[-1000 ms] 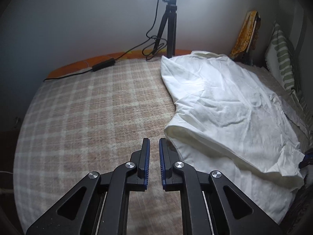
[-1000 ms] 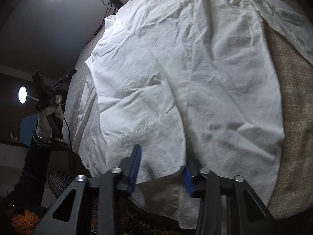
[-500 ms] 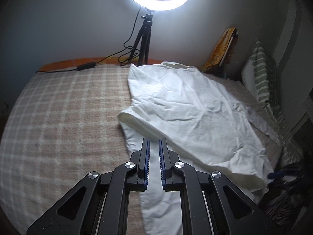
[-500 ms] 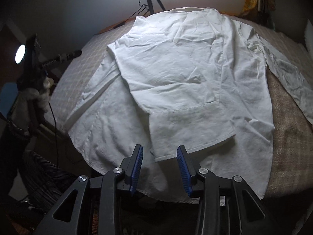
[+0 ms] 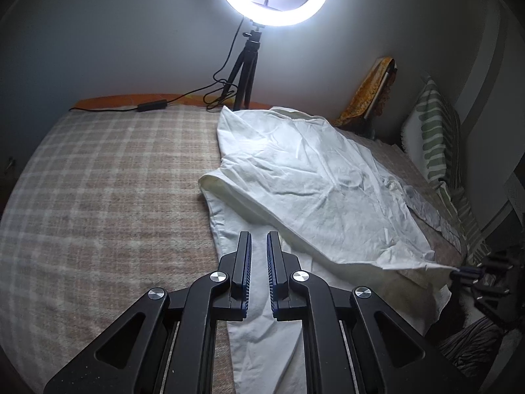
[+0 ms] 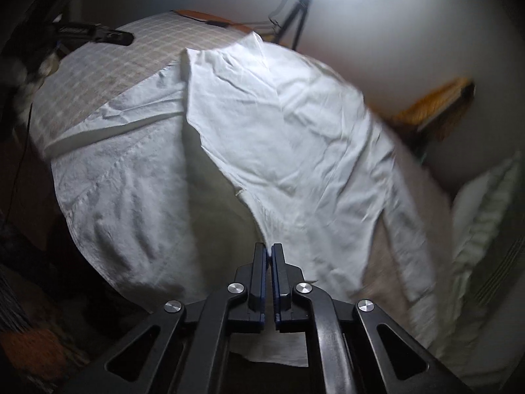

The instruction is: Fold small clothes

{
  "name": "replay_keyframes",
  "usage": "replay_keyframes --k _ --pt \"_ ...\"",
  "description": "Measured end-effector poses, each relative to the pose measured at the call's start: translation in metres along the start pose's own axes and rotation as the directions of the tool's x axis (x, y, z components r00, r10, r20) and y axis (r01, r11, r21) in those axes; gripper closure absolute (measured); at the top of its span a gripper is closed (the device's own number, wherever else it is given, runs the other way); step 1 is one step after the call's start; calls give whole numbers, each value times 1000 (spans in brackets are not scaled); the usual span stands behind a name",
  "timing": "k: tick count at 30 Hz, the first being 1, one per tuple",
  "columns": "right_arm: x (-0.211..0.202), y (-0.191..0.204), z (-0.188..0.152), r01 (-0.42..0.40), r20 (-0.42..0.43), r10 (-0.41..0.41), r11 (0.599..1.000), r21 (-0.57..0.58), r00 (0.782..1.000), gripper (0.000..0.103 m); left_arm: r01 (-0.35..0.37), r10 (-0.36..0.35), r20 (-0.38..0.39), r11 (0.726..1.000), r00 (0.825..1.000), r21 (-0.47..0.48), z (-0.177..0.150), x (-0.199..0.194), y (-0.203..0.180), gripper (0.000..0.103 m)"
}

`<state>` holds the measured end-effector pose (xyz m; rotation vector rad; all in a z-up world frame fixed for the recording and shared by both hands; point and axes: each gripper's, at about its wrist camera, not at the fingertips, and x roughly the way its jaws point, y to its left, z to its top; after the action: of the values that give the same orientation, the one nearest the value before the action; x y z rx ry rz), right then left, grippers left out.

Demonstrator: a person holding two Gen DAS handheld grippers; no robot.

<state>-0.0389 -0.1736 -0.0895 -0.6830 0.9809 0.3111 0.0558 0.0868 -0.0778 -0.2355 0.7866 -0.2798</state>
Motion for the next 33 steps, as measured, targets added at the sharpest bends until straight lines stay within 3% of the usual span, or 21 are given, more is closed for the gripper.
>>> replay_keyframes --k 5,9,11,12,13,14,15,17,18,20,21,24,26,28,31,33 --pt "14 18 -14 -117 -84 113 992 -48 990 102 -4 4 0 1000 1000 7 -2 -3 1 95" --pt "27 14 -30 -272 -130 276 961 49 952 102 -10 10 2 1000 1000 0 -3 -5 4 95" --pt "21 -1 -35 -326 -90 338 937 124 937 100 -8 8 1 1000 1000 -9 -3 -5 5 95" --pt "16 -7 -38 -337 -57 349 929 153 935 90 -6 6 1 1000 1000 -11 -3 -5 6 95" --pt "12 -17 -42 -345 -28 357 919 193 934 69 -4 4 0 1000 1000 -12 -4 -5 5 95" --pt "9 -25 -45 -354 -8 366 906 231 931 64 -2 2 -1 1000 1000 -12 -4 -4 5 95" --pt "8 -35 -49 -381 18 394 877 292 919 64 -1 0 -3 1000 1000 -10 -4 -3 4 95" --pt "10 -50 -61 -463 81 476 779 423 876 65 4 -4 -7 1000 1000 0 -5 -1 0 95" --pt "11 -52 -65 -464 98 474 763 450 875 65 4 -4 -8 1000 1000 5 -6 0 -2 95" --pt "14 -46 -72 -422 85 433 786 451 897 64 12 -12 -13 1000 1000 17 -6 1 -6 95" --pt "19 -43 -76 -439 91 455 761 477 886 64 19 -18 -16 1000 1000 19 -7 2 -8 95" --pt "33 -44 -83 -541 164 563 610 579 810 63 27 -26 -16 999 1000 27 -7 3 -12 95" --pt "37 -45 -85 -573 230 576 530 625 784 62 32 -32 -14 999 999 33 -7 2 -14 95" --pt "44 -46 -91 -630 326 603 401 665 728 55 32 -32 -11 999 999 39 -7 0 -15 95" --pt "54 -51 -99 -651 416 585 270 710 696 42 35 -35 -10 999 999 30 -8 -1 -12 95" --pt "63 -57 -106 -643 460 562 176 746 688 42 35 -35 -10 999 999 22 -8 -2 -11 95"
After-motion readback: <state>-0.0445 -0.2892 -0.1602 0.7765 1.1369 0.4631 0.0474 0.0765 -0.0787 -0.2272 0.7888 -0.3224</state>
